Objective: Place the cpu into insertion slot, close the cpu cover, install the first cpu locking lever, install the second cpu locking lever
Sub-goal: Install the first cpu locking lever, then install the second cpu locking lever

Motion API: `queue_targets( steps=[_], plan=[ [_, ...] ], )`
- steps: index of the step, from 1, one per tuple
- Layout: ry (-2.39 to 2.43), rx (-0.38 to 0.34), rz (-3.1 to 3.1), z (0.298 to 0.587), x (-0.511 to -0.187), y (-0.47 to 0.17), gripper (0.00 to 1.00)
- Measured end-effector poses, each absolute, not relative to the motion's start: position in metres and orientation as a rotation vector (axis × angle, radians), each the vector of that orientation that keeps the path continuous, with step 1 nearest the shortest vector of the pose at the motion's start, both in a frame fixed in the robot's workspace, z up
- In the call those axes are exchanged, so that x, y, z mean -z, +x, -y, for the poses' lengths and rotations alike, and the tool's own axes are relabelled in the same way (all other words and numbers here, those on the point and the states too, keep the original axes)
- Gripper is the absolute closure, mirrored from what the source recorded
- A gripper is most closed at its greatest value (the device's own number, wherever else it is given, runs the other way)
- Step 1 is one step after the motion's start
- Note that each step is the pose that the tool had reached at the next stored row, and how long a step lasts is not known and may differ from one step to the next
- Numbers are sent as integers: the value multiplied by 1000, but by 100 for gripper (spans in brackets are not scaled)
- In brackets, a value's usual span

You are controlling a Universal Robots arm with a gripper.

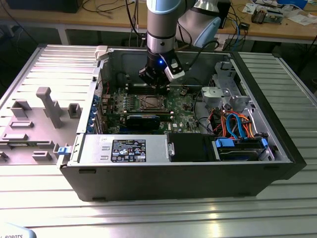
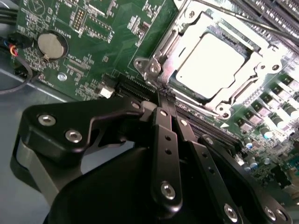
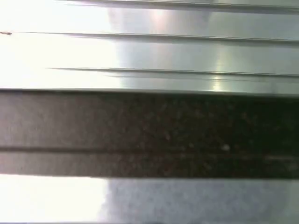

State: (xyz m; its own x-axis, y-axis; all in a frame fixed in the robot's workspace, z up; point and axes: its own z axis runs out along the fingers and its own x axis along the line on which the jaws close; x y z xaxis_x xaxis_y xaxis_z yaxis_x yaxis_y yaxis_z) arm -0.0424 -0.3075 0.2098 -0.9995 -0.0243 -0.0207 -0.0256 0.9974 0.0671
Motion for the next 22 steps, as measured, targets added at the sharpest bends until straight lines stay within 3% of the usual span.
queue_targets(
  steps=[22],
  plan=[
    [-39, -101, -3120, 315, -210, -42, 89]
  ],
)
